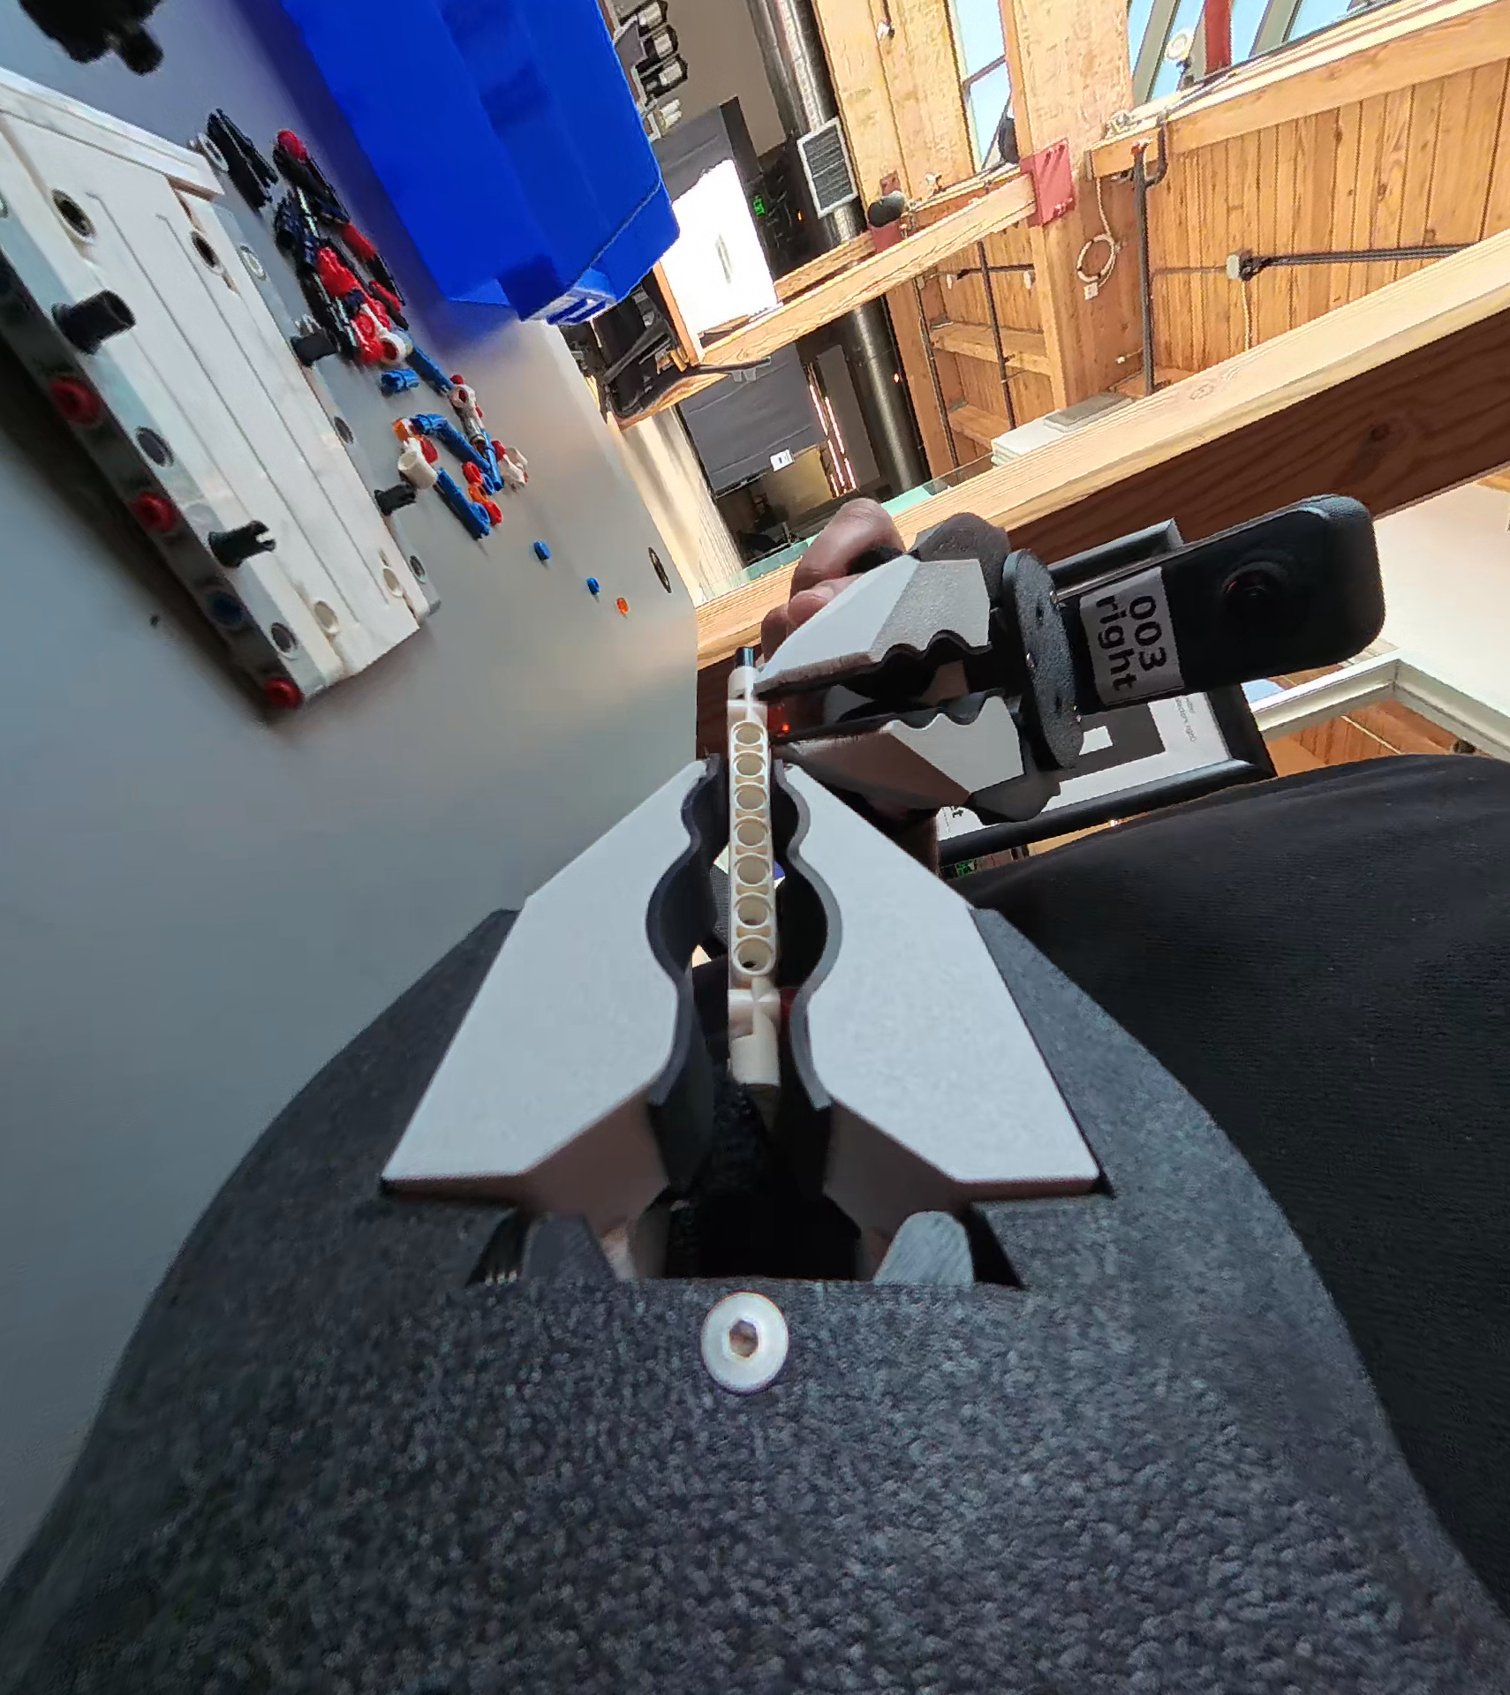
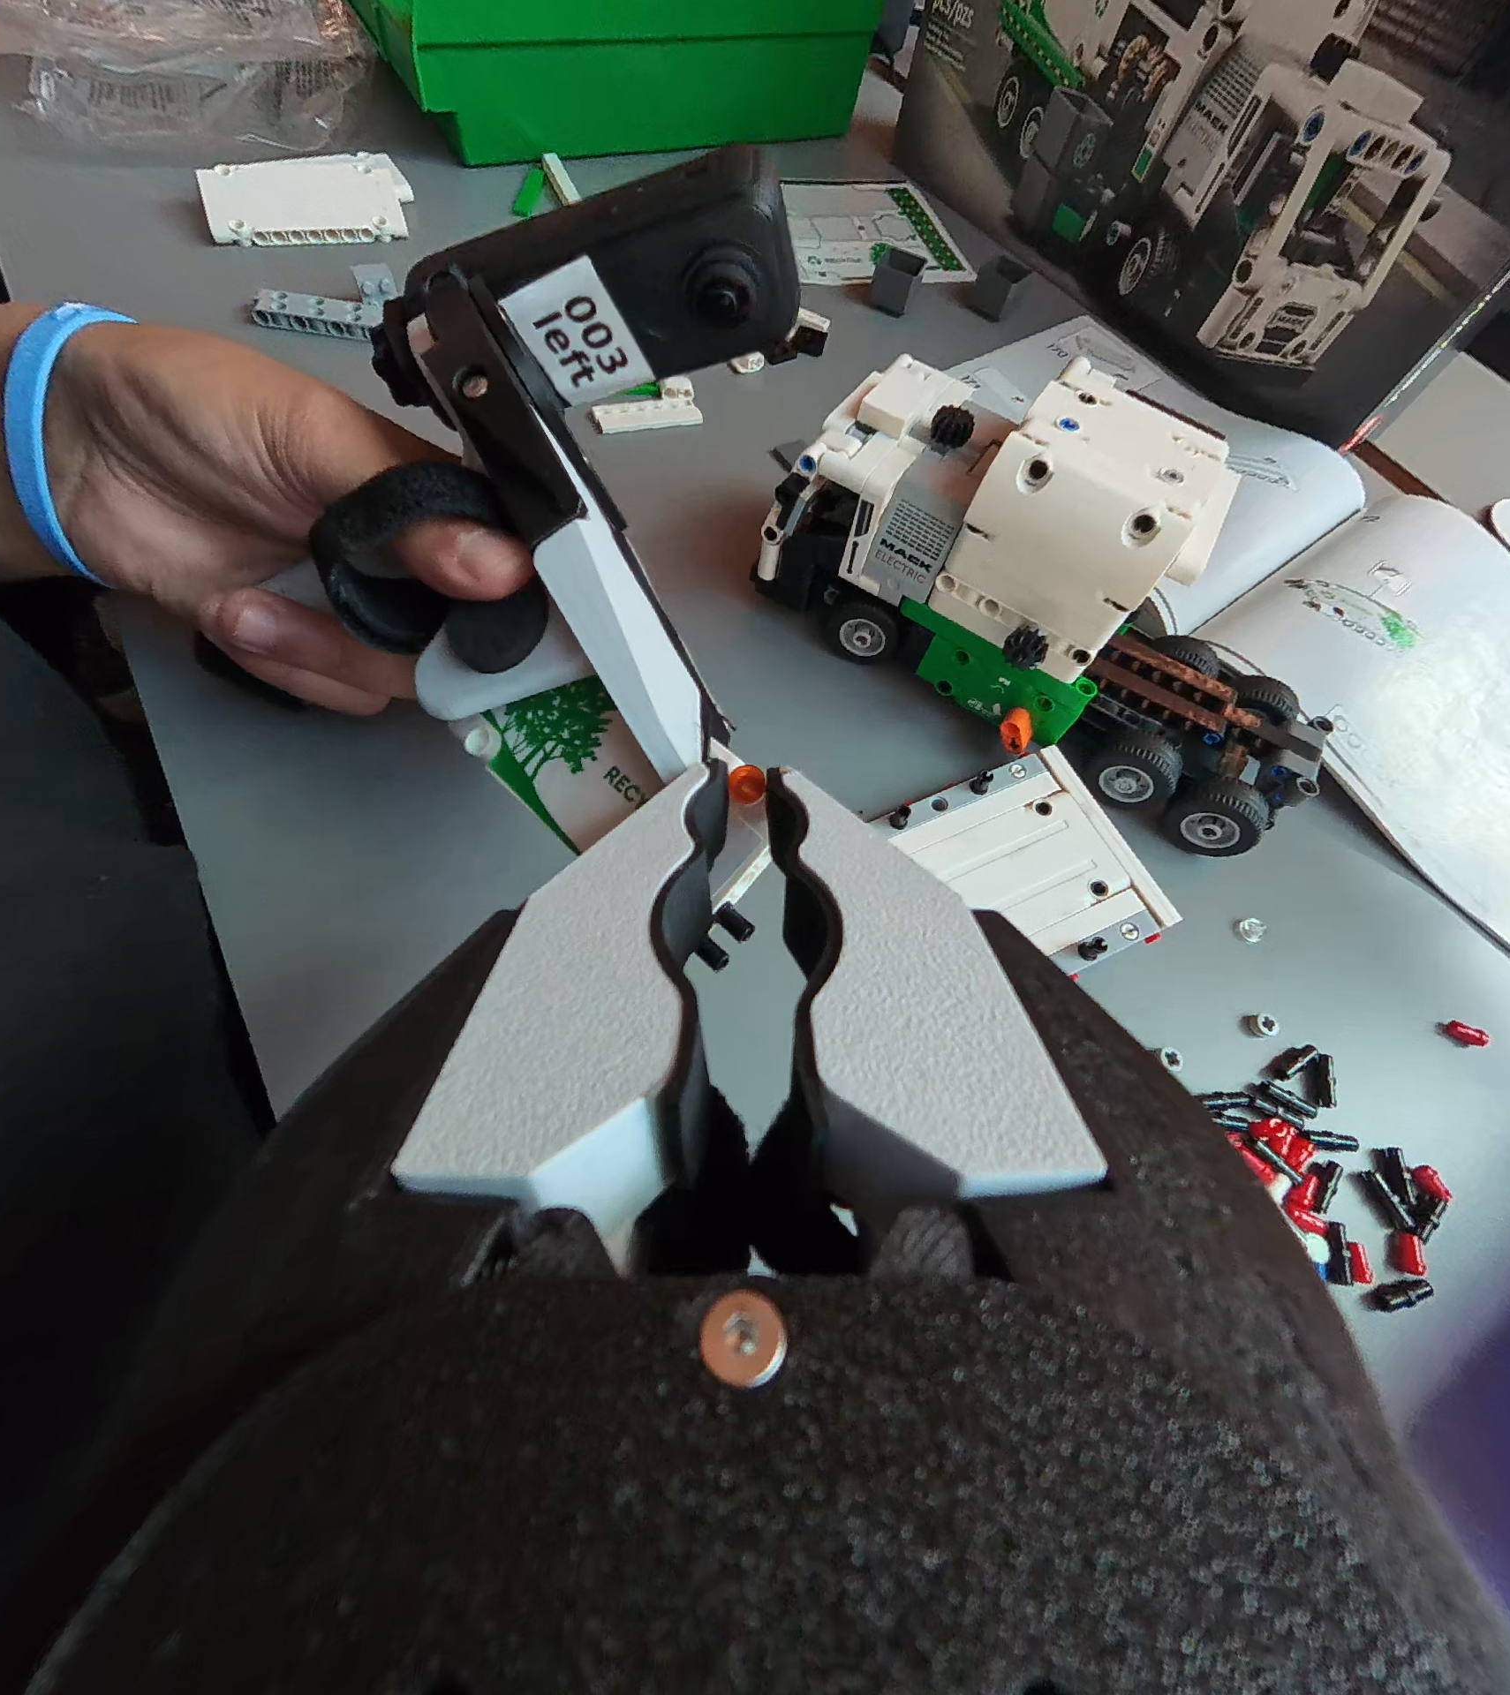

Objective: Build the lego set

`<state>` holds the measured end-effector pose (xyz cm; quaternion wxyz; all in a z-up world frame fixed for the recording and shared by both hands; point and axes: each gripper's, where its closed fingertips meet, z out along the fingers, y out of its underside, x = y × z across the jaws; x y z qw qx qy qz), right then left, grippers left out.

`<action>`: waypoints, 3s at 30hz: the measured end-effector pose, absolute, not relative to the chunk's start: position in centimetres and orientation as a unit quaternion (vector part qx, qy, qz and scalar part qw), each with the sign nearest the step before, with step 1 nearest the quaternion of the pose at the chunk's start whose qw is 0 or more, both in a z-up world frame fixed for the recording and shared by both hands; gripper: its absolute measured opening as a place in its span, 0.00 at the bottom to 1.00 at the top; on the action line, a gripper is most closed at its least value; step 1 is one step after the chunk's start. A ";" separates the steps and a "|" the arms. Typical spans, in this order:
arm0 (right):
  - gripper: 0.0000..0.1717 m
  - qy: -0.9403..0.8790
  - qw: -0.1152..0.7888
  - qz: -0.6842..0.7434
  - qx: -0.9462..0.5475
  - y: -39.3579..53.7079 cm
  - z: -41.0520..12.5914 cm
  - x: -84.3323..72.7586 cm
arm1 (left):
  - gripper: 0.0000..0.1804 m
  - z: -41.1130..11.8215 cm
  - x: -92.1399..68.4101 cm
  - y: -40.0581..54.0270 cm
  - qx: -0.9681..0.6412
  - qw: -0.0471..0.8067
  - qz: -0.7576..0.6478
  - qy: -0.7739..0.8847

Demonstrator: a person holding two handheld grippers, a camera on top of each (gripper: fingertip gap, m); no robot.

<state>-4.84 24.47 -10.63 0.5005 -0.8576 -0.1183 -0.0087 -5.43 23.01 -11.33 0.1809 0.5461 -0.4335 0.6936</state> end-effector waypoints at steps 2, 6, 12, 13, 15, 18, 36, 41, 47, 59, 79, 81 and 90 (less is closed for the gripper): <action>0.03 -0.119 0.501 -0.008 -0.857 24.5 -10.6 -4.8 | 0.03 -11.3 -5.4 23.0 0.546 0.181 0.694 -0.433; 0.04 -0.115 0.502 -0.005 -0.857 24.5 -10.6 -4.8 | 0.03 -11.3 -5.4 23.1 0.547 0.186 0.695 -0.429; 0.09 -0.103 0.517 0.025 -0.849 24.4 -10.0 -5.0 | 0.03 -11.4 -5.3 23.2 0.549 0.189 0.695 -0.425; 0.09 -0.095 0.526 0.039 -0.844 24.3 -9.6 -5.0 | 0.03 -11.3 -5.3 23.1 0.547 0.189 0.695 -0.426; 0.12 -0.058 0.546 0.090 -0.831 24.1 -8.9 -4.6 | 0.03 -11.2 -5.5 22.9 0.538 0.177 0.696 -0.441; 0.17 0.027 0.541 0.236 -0.807 23.5 -8.4 -3.8 | 0.03 -10.8 -6.0 22.5 0.519 0.137 0.697 -0.476; 0.06 0.110 0.485 0.477 -0.725 23.2 -10.0 -6.4 | 0.03 -10.4 -6.5 21.8 0.502 0.127 0.707 -0.482; 0.05 0.117 0.474 0.499 -0.716 22.9 -10.0 -6.5 | 0.03 -10.3 -6.7 21.5 0.490 0.122 0.706 -0.497; 0.06 0.145 0.474 0.529 -0.689 23.2 -10.1 -6.3 | 0.03 -10.5 -6.4 21.9 0.500 0.127 0.702 -0.491; 0.10 0.076 0.468 0.507 -0.720 22.8 -10.3 -6.9 | 0.03 -10.0 -7.4 23.1 0.495 0.161 0.712 -0.471; 0.03 0.210 0.449 0.485 -0.721 23.9 -13.4 -4.4 | 0.37 -13.7 -5.5 25.3 0.378 -0.291 0.353 -0.805; 0.03 0.214 0.441 0.498 -0.715 23.7 -13.4 -4.5 | 0.37 -14.3 -5.2 25.2 0.352 -0.320 0.304 -0.826; 0.04 0.198 0.431 0.514 -0.715 23.0 -13.2 -4.8 | 0.25 -16.1 -4.5 24.4 0.319 -0.336 0.239 -0.853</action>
